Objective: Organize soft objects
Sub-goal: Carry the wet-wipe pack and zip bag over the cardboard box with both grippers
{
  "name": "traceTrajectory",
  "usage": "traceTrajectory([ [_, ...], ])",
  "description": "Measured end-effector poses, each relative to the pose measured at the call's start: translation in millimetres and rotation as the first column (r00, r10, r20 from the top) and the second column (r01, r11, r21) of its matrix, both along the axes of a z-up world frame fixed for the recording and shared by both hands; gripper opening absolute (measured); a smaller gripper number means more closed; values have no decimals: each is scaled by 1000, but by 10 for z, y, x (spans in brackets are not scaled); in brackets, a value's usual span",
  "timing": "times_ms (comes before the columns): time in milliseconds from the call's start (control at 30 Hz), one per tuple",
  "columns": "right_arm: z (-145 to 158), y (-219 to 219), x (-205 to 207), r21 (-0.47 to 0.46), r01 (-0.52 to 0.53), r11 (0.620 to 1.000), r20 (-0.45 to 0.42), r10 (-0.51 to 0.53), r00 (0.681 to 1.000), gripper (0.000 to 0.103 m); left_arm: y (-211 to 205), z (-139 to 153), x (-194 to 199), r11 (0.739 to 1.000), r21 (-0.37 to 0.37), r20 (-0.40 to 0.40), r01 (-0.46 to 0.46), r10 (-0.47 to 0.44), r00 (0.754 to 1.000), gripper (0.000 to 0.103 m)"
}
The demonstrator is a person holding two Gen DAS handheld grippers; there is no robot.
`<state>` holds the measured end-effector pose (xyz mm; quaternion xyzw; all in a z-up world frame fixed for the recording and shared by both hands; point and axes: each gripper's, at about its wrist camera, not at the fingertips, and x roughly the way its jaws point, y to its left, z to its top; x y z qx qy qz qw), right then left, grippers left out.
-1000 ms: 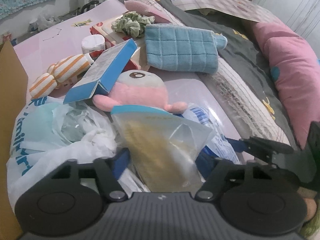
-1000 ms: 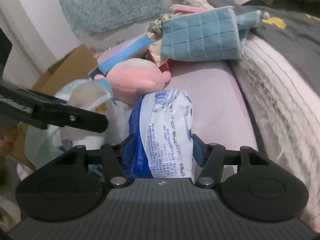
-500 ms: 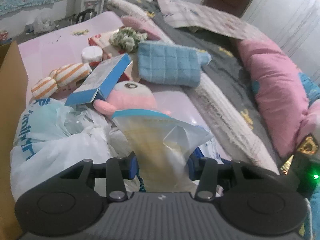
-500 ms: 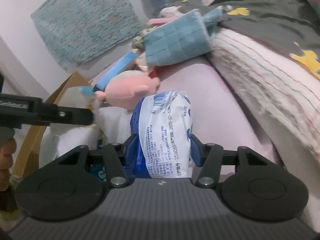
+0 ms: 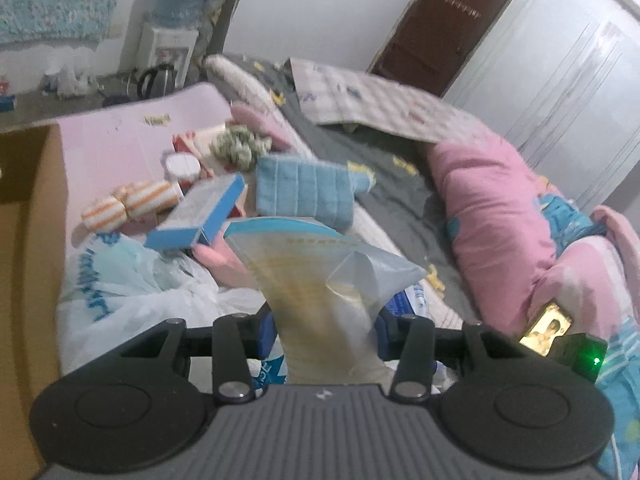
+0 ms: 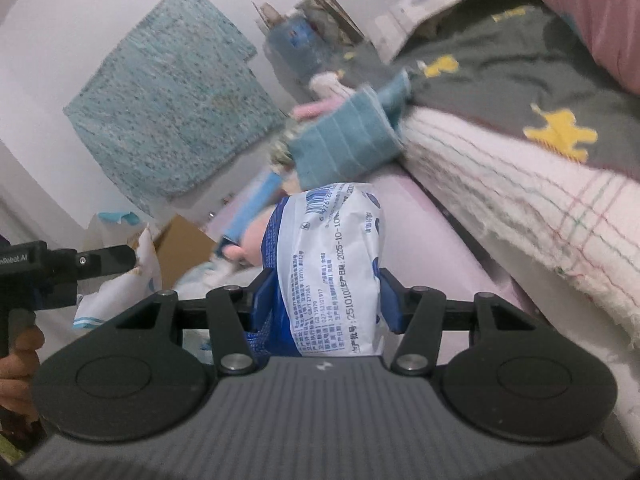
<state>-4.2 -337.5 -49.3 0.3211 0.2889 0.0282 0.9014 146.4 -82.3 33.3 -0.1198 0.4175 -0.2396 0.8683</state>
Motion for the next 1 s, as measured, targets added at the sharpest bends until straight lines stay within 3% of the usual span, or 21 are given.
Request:
traceTrajectory([
  [267,406,409,59,28,-96,995,102,93,990,52,324,345,-340,998,-15,107,-61,62,992,47],
  [533,704,1038,350,44,-257,966,145,248,958,52,903,501,-546,980,-20,152,-197,197,968,47],
  [767,845,1782,777,67,-405,912,135,394,909,52,1567,555,-609,937,19,162,-349,341,926,47],
  [1000,956,2602,1367,107,-514,851,73,508,858,52,2331,473,-352,868,87,132,-489,477,869,47],
])
